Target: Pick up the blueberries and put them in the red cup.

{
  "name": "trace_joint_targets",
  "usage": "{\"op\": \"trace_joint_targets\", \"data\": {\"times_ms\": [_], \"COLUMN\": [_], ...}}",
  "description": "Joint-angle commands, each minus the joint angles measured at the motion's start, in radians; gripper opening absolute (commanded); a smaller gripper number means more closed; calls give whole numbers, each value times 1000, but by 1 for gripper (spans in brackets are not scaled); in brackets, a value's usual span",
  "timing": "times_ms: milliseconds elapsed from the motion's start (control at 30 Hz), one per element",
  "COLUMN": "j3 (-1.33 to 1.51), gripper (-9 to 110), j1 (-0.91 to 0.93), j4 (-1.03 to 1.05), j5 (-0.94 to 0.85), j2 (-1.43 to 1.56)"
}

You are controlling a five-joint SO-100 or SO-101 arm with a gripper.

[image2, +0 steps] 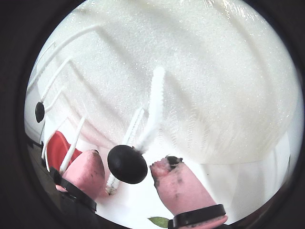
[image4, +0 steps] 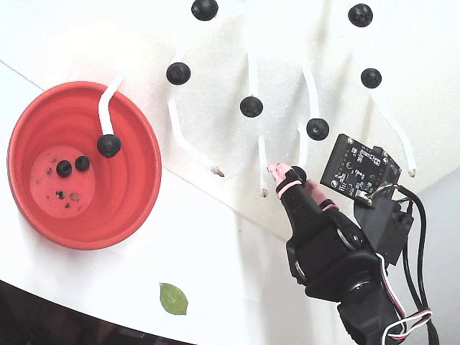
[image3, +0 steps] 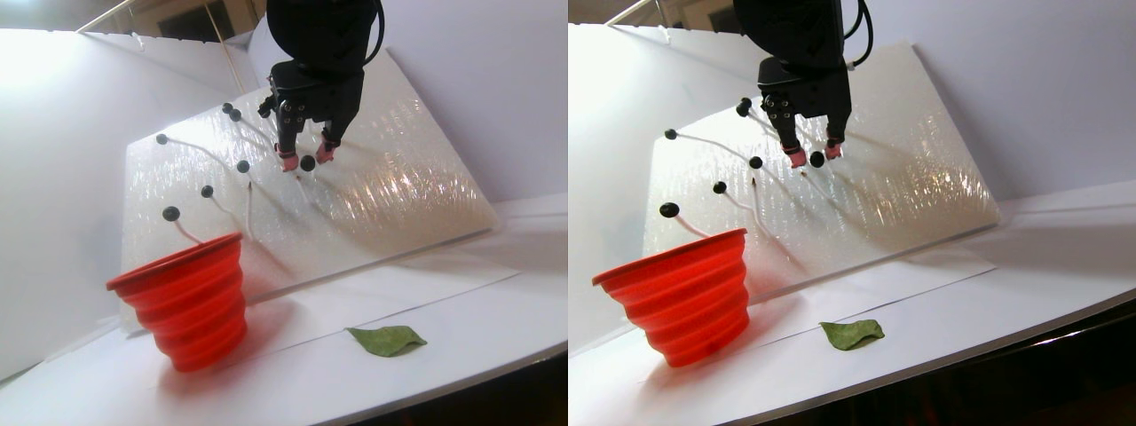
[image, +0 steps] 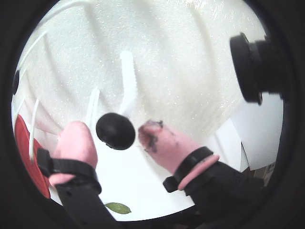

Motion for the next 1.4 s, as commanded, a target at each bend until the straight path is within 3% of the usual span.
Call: {"op": "trace_joint_targets", "data": {"times_ms": [0, 1367], "j3": [-83, -91], "gripper": [19, 13], "j1": [-26, -55], "j4": [-38, -74], "j5": [11, 83], "j2": [14, -15]}}
